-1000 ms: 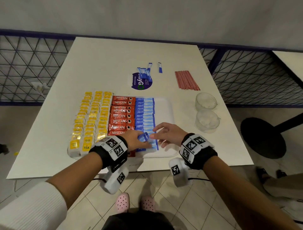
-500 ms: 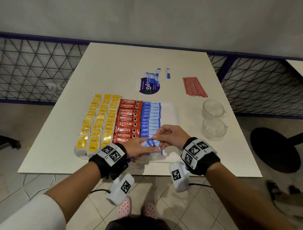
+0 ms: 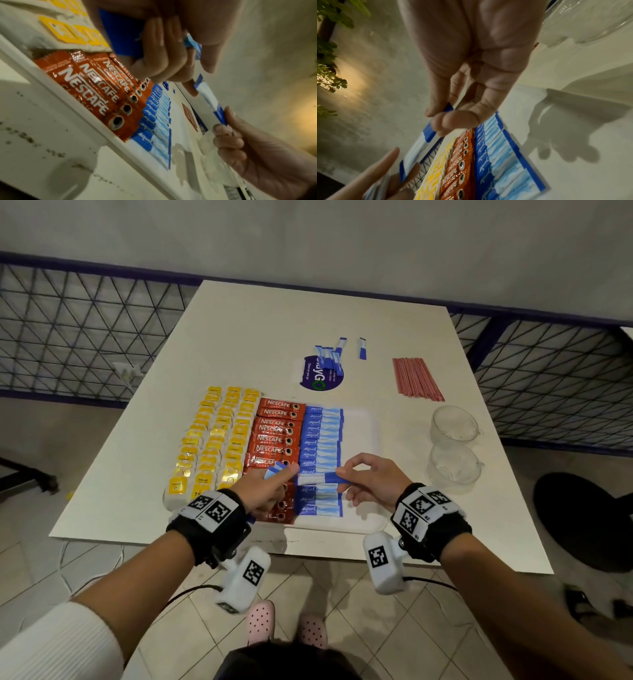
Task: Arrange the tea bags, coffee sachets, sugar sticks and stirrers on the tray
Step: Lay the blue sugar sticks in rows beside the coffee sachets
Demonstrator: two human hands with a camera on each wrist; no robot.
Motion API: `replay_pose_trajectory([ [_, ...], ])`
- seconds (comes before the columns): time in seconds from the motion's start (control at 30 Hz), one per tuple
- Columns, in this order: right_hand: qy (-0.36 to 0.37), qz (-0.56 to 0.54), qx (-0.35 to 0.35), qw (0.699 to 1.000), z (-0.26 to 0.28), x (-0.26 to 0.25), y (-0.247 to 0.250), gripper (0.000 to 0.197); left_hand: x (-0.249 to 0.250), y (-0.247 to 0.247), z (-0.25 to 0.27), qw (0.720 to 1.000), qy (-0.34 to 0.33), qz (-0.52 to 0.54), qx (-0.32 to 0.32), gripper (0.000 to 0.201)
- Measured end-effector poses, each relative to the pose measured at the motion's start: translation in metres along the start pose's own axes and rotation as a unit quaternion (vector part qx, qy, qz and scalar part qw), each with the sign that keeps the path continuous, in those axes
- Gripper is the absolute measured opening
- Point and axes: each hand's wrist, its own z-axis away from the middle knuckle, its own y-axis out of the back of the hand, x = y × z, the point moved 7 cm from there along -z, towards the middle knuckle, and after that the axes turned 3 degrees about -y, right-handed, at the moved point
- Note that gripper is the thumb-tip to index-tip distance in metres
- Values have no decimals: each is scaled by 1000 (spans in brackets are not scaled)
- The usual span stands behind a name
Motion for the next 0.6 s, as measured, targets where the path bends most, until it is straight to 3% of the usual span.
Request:
replay_pose_trajectory([
  [0.1,15,-15,-1,1000,0,-1,-3,12,4,-2,4,1000,8,-13,8,46],
  [0.33,52,2,-2,999,-5,2,-3,17,-8,5,-4,1000,2,6,2,11],
  [0.6,36,57,-13,998,-13,8,0,19,-3,8,-11,997,-6,-74,16,11],
])
